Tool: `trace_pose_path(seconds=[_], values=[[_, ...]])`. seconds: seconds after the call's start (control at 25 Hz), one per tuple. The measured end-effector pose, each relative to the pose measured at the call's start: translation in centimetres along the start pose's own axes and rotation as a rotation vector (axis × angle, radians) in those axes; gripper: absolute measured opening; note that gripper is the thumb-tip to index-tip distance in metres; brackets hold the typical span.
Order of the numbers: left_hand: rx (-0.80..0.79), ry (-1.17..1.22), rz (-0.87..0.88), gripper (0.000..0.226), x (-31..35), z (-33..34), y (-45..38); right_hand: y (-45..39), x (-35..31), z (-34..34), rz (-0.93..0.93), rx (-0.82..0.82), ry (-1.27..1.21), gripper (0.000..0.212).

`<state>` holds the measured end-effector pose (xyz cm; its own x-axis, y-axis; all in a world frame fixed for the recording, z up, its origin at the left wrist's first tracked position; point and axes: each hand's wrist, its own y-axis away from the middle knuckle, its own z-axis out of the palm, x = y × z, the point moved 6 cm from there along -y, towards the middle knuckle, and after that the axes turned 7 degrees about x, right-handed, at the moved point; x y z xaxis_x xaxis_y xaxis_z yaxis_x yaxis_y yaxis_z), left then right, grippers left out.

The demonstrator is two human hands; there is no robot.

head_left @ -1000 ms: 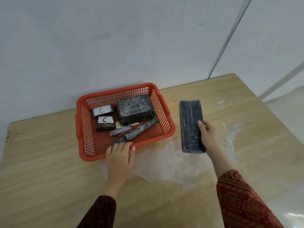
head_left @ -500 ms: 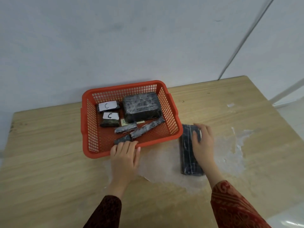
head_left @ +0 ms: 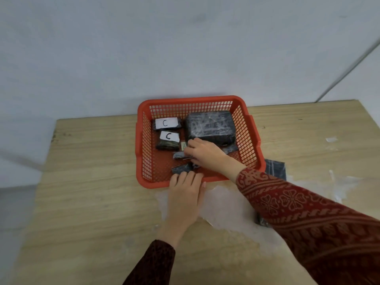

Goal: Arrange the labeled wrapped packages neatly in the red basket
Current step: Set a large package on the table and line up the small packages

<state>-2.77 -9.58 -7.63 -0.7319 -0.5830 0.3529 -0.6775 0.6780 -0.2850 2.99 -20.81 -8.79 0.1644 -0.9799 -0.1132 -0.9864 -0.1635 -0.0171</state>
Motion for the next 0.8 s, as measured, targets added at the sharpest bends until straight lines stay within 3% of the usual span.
trace_pose_path(seconds=[0.12,0.24,0.44,0.64,0.8], values=[[-0.054,0.021,0.011,0.031,-0.5,-0.9,-0.7,-0.7,-0.3,0.7,0.059,-0.012,0.097,0.031],[-0.018,0.000,-0.021,0.037,-3.3,-2.6,-0.9,-1.5,-1.1,0.2,0.065,0.056,0.269,0.025],[0.100,-0.046,0.115,0.034,-7.4,-4.0,0.5,-3.0,-2.4,1.4,0.078,-0.031,-0.073,0.022],[0.209,-0.052,0.093,0.030,-7.5,-3.2,1.0,-4.3,-2.9,2.0,0.159,-0.054,-0.138,0.033],[0.216,-0.042,0.076,0.031,-7.7,-2.8,1.4,-5.2,-3.3,1.6,0.109,0.004,0.033,0.031]])
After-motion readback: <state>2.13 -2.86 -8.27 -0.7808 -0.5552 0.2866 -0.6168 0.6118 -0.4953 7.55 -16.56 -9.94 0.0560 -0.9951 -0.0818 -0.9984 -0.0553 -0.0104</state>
